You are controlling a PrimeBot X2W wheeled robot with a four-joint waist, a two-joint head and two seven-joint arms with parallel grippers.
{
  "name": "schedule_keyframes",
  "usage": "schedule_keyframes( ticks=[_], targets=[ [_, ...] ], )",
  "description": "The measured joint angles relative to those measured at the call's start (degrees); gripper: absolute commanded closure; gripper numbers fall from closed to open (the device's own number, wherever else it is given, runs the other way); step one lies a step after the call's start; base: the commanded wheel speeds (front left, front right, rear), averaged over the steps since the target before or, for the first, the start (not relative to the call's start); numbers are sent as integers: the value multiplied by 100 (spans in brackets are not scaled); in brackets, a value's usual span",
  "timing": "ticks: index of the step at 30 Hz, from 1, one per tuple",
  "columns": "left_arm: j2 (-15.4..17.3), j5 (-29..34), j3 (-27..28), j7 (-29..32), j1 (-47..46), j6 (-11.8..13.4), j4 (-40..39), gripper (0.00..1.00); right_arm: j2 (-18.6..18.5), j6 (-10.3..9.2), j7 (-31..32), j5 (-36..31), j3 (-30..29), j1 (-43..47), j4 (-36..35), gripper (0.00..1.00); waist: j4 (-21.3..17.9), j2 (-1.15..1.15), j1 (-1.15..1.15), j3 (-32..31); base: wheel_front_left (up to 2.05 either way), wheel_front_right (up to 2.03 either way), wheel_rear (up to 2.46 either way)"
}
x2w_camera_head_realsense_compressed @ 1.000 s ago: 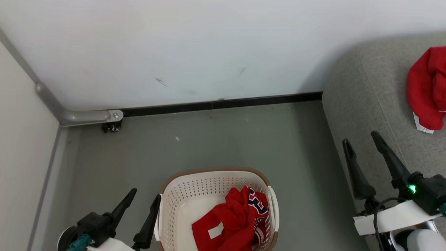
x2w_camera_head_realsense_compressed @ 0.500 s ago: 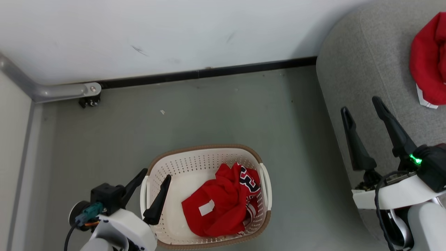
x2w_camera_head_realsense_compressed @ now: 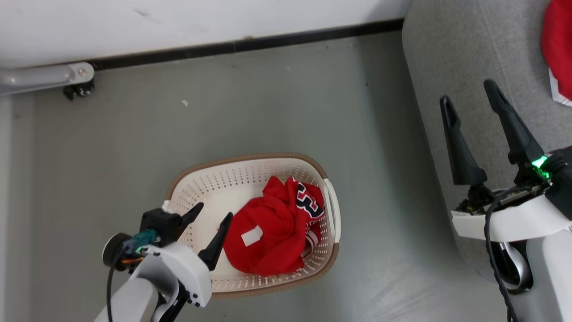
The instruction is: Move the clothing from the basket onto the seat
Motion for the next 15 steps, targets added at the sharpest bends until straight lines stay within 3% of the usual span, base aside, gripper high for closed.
schedule_keyframes(
  ticks=[15],
  targets=[
    [-8, -196, -753, 330, -864, 0, 386, 0, 100, 0, 0, -34, 160, -665, -115, 0, -238, 0, 0, 870, 0, 0, 0]
  ],
)
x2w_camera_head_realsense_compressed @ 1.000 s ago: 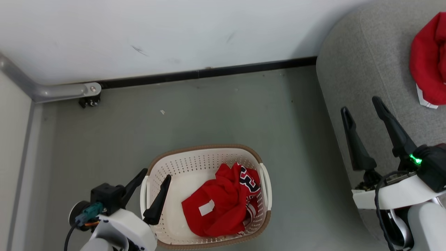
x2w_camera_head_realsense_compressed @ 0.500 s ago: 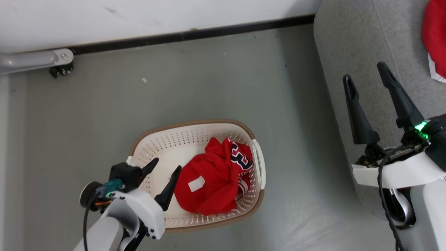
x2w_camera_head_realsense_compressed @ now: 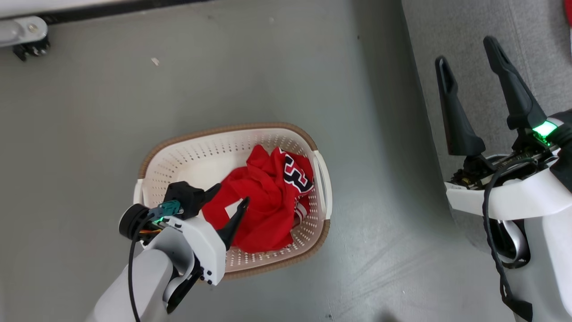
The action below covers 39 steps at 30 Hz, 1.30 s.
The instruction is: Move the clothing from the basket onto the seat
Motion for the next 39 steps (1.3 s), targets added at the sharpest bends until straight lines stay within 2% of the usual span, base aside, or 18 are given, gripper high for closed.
schedule_keyframes(
  ticks=[11, 31, 39],
  targets=[
    [16, -154, -358, 155, -514, -1, 166, 0, 83, 0, -1, -57, 54, -333, -34, 0, -162, 0, 0, 521, 0, 0, 0],
    [191, -361, -998, 243, -1283, 0, 478, 0, 216, 0, -1, -57, 202, -865, -141, 0, -488, 0, 0, 1368, 0, 0, 0],
    [331, -370, -1095, 218, -1549, 0, 655, 0, 245, 0, -1, -57, 248, -928, -142, 0, -623, 0, 0, 1636, 0, 0, 0]
  ],
)
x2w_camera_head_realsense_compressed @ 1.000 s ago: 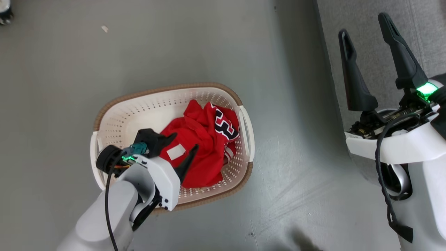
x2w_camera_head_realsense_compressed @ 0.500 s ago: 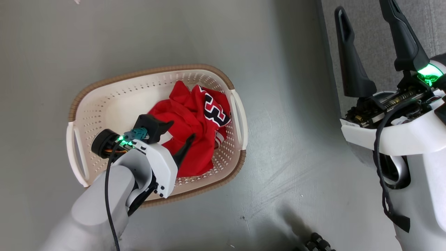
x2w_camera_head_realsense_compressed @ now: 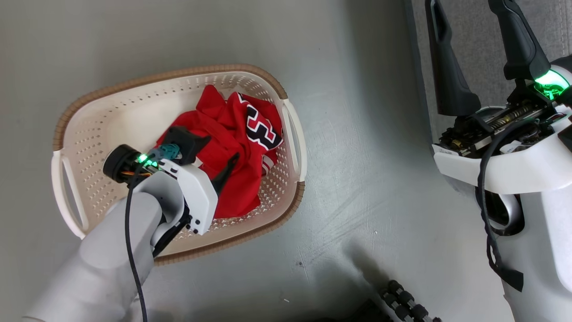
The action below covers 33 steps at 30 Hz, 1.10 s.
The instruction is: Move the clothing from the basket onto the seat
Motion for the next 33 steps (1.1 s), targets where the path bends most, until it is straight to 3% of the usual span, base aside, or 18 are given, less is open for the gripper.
schedule_keyframes(
  ticks=[26, 27, 28, 33],
  targets=[
    [63, -275, -291, -168, -621, -1, 408, 0, 51, 0, 0, 1, 91, -353, 10, 0, -185, 0, 0, 567, 0, 0, 0],
    [59, -275, -314, -187, -647, -1, 416, 65, 52, 0, 0, 1, 91, -353, 11, 0, -188, 0, 0, 578, 0, 0, 0],
    [60, -274, -332, -203, -670, -1, 431, 100, 52, 0, 0, 1, 89, -353, 13, 0, -189, 0, 0, 587, 0, 0, 0],
    [80, -279, -436, -289, -682, -1, 513, 100, 54, 0, 0, 0, 79, -359, 42, 0, -185, 0, 0, 581, 0, 0, 0]
  ],
)
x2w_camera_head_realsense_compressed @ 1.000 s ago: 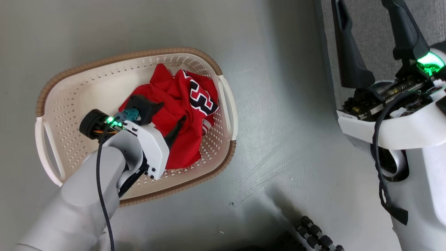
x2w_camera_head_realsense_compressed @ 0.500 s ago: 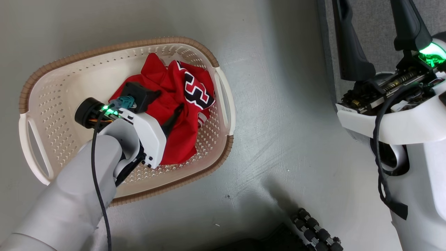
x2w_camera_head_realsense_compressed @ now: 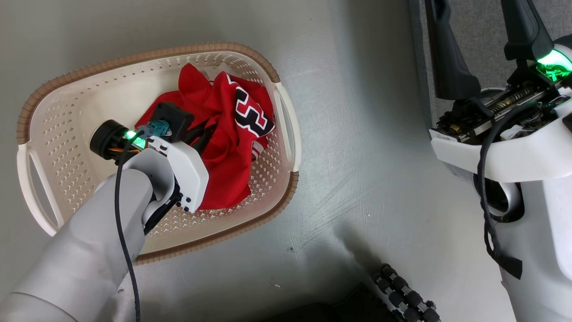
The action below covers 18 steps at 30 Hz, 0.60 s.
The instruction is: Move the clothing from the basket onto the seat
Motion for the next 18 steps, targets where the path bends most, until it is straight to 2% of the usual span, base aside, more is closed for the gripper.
schedule_keyframes(
  ticks=[18],
  targets=[
    [126, -425, 168, -646, -27, 0, -144, 100, 2, 0, 0, -1, -111, -172, 107, 0, 198, 0, 0, -184, 0, 0, 0]
  ],
)
